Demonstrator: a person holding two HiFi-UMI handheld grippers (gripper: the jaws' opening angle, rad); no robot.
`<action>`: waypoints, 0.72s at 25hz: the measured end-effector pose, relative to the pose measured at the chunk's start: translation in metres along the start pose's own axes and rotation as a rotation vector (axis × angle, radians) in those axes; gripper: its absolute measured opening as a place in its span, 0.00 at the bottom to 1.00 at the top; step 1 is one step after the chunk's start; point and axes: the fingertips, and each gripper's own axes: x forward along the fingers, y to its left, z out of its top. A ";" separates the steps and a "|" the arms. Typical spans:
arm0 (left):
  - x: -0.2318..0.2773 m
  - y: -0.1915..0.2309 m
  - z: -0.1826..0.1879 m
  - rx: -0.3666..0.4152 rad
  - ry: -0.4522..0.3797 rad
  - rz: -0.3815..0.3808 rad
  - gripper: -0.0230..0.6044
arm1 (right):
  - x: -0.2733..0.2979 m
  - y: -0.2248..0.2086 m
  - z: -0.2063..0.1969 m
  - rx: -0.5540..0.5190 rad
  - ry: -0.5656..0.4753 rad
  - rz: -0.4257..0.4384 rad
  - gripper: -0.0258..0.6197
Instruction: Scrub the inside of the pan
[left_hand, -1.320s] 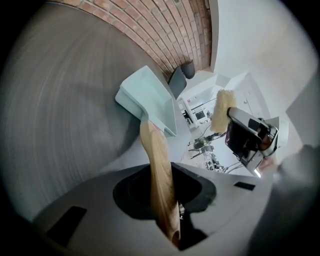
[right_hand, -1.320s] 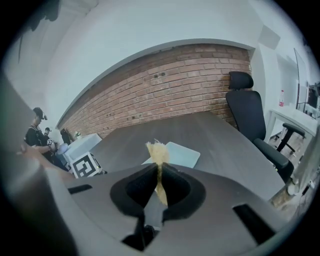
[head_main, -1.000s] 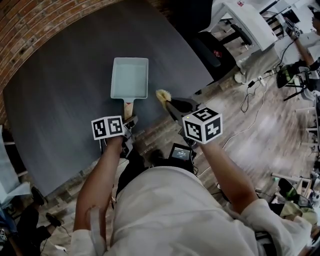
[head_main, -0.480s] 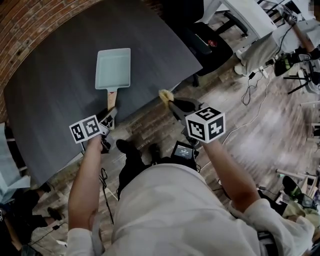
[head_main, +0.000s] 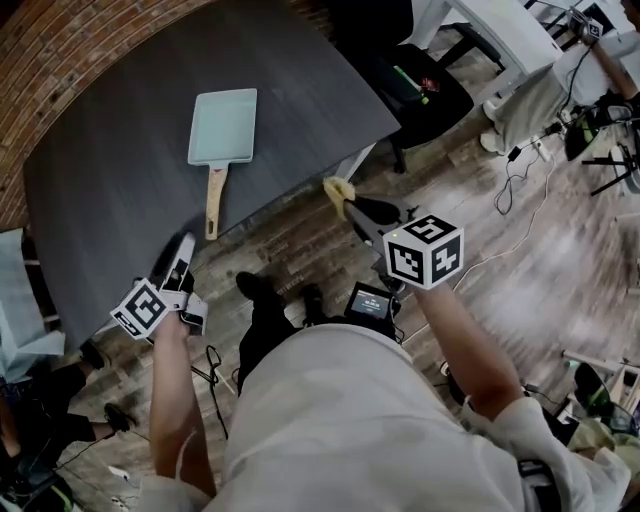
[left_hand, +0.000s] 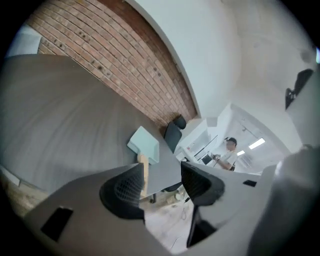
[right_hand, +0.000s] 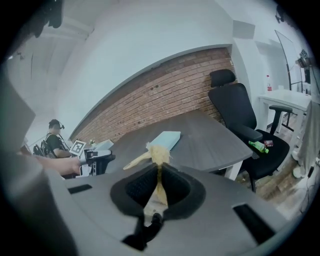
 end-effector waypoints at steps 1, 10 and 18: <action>-0.014 -0.015 -0.004 -0.023 -0.036 -0.040 0.40 | -0.005 0.003 0.001 0.001 -0.013 0.013 0.09; -0.087 -0.128 -0.035 -0.032 -0.120 -0.345 0.11 | -0.036 0.035 0.002 0.032 -0.094 0.121 0.10; -0.112 -0.178 -0.009 0.082 -0.122 -0.493 0.11 | -0.058 0.079 0.026 0.066 -0.188 0.176 0.10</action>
